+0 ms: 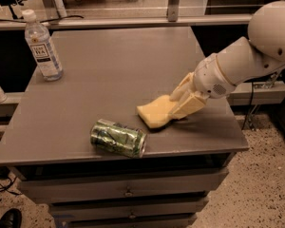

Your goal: Move sponge near green can

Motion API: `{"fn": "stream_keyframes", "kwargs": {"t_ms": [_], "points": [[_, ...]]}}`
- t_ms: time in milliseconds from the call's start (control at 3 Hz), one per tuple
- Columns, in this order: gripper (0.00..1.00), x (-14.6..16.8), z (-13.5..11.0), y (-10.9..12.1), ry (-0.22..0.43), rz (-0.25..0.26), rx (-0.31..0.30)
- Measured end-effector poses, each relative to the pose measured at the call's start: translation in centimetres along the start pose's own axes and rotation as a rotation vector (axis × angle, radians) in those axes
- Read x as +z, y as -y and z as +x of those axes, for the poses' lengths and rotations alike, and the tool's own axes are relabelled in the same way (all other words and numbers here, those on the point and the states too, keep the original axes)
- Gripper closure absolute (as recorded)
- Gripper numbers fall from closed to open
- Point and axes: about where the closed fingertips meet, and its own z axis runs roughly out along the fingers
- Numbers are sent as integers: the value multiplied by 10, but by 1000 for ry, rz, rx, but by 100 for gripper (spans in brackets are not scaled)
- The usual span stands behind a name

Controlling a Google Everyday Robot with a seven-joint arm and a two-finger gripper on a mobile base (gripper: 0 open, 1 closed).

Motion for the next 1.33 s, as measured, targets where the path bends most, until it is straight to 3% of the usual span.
{"fn": "stream_keyframes", "kwargs": {"t_ms": [667,1000,1333], "points": [[12,2,0,-2,-4,-12,3],[0,2,1,-3,-6,-16,3],[0,2,1,-4,-7,-19,3]]}}
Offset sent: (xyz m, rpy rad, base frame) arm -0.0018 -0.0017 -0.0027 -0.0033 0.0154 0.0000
